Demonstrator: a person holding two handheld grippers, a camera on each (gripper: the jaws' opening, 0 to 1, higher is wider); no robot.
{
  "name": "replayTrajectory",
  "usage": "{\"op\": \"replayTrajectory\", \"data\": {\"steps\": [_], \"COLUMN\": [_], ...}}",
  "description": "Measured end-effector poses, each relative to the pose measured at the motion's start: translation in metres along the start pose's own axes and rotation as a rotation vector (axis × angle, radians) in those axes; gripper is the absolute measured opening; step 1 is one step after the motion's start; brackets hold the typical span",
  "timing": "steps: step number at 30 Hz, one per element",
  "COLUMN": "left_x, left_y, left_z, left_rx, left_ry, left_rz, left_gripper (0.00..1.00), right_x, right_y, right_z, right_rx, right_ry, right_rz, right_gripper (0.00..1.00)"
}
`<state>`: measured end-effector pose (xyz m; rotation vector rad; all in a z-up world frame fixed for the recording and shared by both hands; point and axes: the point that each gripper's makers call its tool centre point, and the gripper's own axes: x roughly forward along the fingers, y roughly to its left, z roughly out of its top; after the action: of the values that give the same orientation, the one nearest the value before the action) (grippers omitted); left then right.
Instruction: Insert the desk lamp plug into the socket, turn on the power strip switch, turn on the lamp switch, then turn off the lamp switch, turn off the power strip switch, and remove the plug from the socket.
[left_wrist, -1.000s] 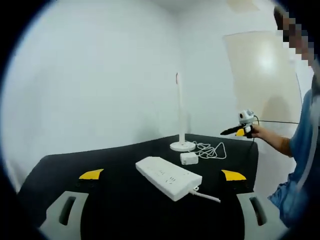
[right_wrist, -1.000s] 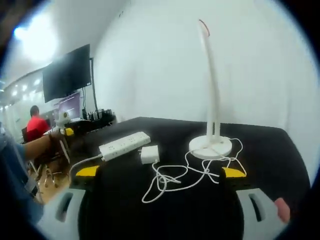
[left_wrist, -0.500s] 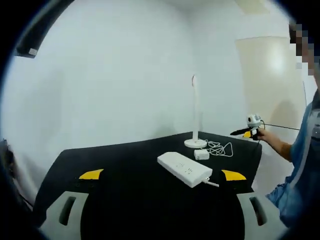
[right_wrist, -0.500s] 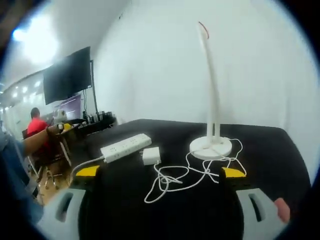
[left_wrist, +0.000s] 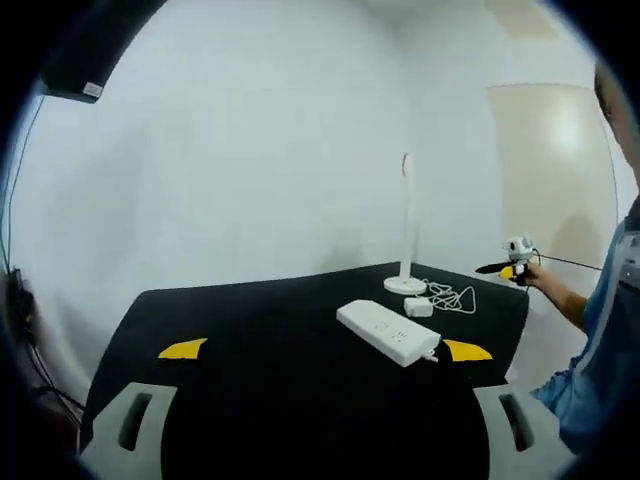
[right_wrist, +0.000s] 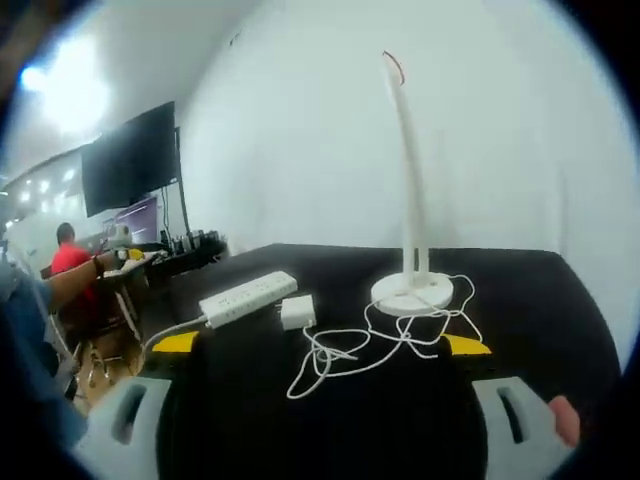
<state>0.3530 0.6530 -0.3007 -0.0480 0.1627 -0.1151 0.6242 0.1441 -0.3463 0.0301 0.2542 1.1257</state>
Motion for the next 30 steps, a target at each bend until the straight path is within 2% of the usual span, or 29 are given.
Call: {"op": "replayTrajectory", "data": {"steps": [3, 7, 13, 17, 24, 30], "left_x": [-0.001, -0.003, -0.009, -0.010, -0.017, -0.020], "left_y": [0.014, 0.020, 0.038, 0.040, 0.057, 0.063], "left_z": [-0.005, -0.013, -0.014, -0.016, -0.021, -0.016], "left_rx": [-0.017, -0.018, -0.041, -0.037, -0.033, -0.044], "left_ry": [0.028, 0.055, 0.032, 0.035, 0.055, 0.032], "left_rz": [0.000, 0.008, 0.031, 0.046, 0.071, 0.061], "left_gripper": [0.89, 0.89, 0.89, 0.89, 0.89, 0.89], "right_x": [-0.006, -0.017, -0.031, -0.035, -0.037, -0.038], "right_y": [-0.003, -0.004, -0.016, -0.022, -0.033, -0.037], "right_z": [-0.002, -0.004, 0.002, 0.004, -0.001, -0.005], "right_rx": [0.006, 0.015, 0.026, 0.026, 0.030, 0.043], "right_ry": [0.000, -0.001, -0.021, -0.029, -0.007, 0.002], "right_rz": [-0.025, -0.053, -0.107, -0.138, -0.165, -0.181], "right_gripper": [0.96, 0.96, 0.95, 0.95, 0.95, 0.95]}}
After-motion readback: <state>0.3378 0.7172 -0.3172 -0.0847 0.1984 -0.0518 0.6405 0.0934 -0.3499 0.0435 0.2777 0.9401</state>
